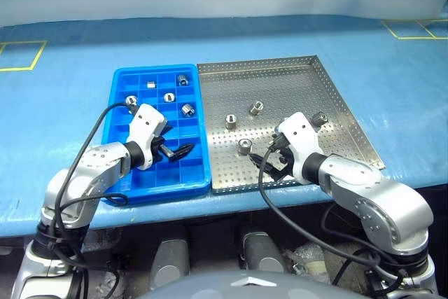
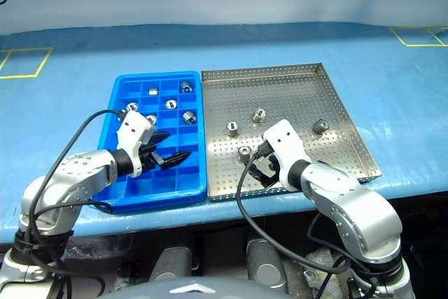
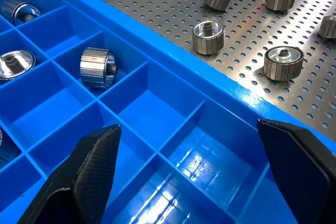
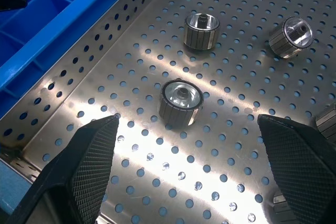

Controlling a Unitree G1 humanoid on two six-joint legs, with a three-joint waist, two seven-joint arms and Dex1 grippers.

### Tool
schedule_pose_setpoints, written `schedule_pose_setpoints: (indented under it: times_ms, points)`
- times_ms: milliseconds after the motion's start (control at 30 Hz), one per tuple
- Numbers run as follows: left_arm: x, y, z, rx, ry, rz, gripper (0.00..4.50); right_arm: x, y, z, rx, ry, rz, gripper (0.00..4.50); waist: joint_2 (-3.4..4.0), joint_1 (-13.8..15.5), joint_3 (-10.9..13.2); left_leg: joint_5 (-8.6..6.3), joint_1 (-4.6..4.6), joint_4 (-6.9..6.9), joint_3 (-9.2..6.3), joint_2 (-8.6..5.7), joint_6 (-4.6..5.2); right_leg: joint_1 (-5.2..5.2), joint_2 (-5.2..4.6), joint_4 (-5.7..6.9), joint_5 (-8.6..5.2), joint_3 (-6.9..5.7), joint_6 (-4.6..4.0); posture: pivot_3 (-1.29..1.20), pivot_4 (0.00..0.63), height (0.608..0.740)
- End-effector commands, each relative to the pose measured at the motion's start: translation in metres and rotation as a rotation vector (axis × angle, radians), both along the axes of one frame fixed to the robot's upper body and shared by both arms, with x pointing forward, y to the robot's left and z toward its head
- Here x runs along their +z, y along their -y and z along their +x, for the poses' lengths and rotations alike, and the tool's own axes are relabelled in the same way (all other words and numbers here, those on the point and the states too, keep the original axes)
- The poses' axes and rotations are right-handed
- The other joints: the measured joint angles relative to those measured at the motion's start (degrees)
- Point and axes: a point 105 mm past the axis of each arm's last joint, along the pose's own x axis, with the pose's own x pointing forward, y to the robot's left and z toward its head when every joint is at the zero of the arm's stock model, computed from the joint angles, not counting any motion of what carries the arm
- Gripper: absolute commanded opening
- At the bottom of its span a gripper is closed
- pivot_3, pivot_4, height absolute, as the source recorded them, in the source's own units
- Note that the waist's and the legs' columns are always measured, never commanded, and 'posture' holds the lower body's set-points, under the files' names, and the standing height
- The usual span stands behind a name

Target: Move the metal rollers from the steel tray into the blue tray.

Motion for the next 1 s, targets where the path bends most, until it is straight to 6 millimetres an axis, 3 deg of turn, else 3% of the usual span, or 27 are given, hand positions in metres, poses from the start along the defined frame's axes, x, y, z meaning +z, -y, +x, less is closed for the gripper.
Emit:
schedule_pose_setpoints:
  times_ms: [33, 400, 567, 800, 1000]
  points:
    - [0.017, 0.003, -0.001, -0.012, 0.076, -0.019, 4.50, 0.007, -0.002, -0.001, 0.011, 0.029, 0.008, 4.47, 0.00, 0.00, 0.00, 0.00, 0.00, 0.00, 0.00, 0.00, 0.00, 0.00, 0.00, 0.00, 0.00, 0.00, 0.00, -0.08, 0.150, 0.740]
    - [0.019, 0.005, -0.002, -0.024, 0.080, -0.025, 4.50, 0.007, -0.002, -0.001, 0.007, 0.027, 0.011, 4.47, 0.00, -0.04, 0.00, 0.00, 0.00, 0.00, 0.00, 0.00, 0.00, 0.00, 0.00, 0.00, 0.00, 0.00, 0.00, -0.09, 0.150, 0.740]
    - [0.058, 0.020, 0.004, -0.088, 0.189, -0.132, 4.50, 0.010, -0.001, 0.000, 0.002, 0.038, 0.009, 4.47, -0.03, 0.21, 0.01, 0.00, -0.05, 0.08, -0.03, 0.00, 0.00, 0.00, 0.01, 0.00, 0.01, -0.02, 0.02, -0.09, 0.150, 0.740]
    - [0.068, 0.059, 0.054, -0.198, 0.090, 0.000, 4.50, 0.014, 0.003, 0.005, -0.024, 0.058, 0.010, 4.47, -0.07, 0.42, 0.03, 0.05, -0.02, 0.19, -0.06, -0.13, 0.08, 0.15, 0.00, -0.08, 0.11, 0.04, 0.20, -0.09, 0.150, 0.740]
    - [0.041, 0.098, 0.089, -0.300, -0.013, 0.140, 4.50, 0.015, 0.003, 0.007, -0.042, 0.068, 0.018, 4.47, -0.06, 0.31, 0.03, 0.05, -0.14, 0.07, -0.10, -0.15, 0.09, 0.00, 0.02, -0.04, 0.23, 0.03, 0.38, -0.10, 0.150, 0.740]
